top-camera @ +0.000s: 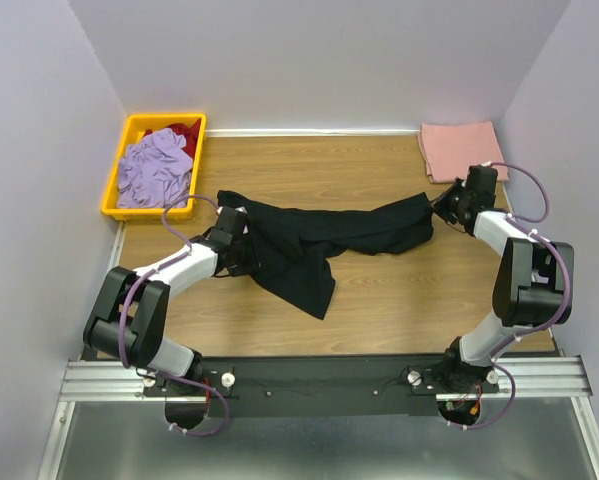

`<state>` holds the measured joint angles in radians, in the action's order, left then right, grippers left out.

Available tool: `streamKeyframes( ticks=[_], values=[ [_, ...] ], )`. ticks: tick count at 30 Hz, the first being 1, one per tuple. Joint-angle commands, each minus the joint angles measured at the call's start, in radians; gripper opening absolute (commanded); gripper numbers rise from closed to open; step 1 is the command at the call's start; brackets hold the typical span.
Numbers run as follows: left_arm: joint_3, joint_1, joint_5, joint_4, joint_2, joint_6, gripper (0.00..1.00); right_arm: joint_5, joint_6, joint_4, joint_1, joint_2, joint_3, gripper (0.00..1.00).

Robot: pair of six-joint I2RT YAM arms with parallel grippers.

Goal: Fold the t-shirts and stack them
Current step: Flatten the tshirt out

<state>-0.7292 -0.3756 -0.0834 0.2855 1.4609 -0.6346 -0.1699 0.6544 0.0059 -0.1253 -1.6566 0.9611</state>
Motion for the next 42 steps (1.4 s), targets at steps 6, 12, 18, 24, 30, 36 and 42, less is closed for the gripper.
streamKeyframes(
  ticks=[6, 12, 18, 24, 30, 36, 42],
  values=[
    [-0.044, -0.028, 0.007, 0.03, 0.067, -0.005, 0.43, 0.003, -0.012, -0.003, 0.003, 0.011, -0.015, 0.01],
    [-0.075, -0.052, 0.017, 0.044, 0.095, -0.011, 0.38, 0.007, -0.015, 0.002, 0.003, 0.009, -0.021, 0.01],
    [-0.116, -0.069, 0.066, 0.095, 0.052, -0.031, 0.27, 0.007, -0.016, 0.003, 0.003, 0.017, -0.021, 0.01],
    [-0.16, -0.082, 0.074, 0.124, -0.013, -0.048, 0.22, 0.007, -0.016, 0.003, 0.003, 0.02, -0.019, 0.01],
    [-0.173, -0.105, 0.056, 0.113, 0.022, -0.05, 0.23, 0.004, -0.018, 0.003, 0.003, 0.015, -0.022, 0.01],
    [-0.156, -0.118, 0.048, 0.096, 0.052, -0.051, 0.29, 0.003, -0.018, 0.005, 0.003, 0.012, -0.024, 0.01],
    [-0.176, -0.12, 0.076, 0.121, 0.047, -0.039, 0.37, 0.003, -0.016, 0.005, 0.003, 0.011, -0.024, 0.01]
  ],
)
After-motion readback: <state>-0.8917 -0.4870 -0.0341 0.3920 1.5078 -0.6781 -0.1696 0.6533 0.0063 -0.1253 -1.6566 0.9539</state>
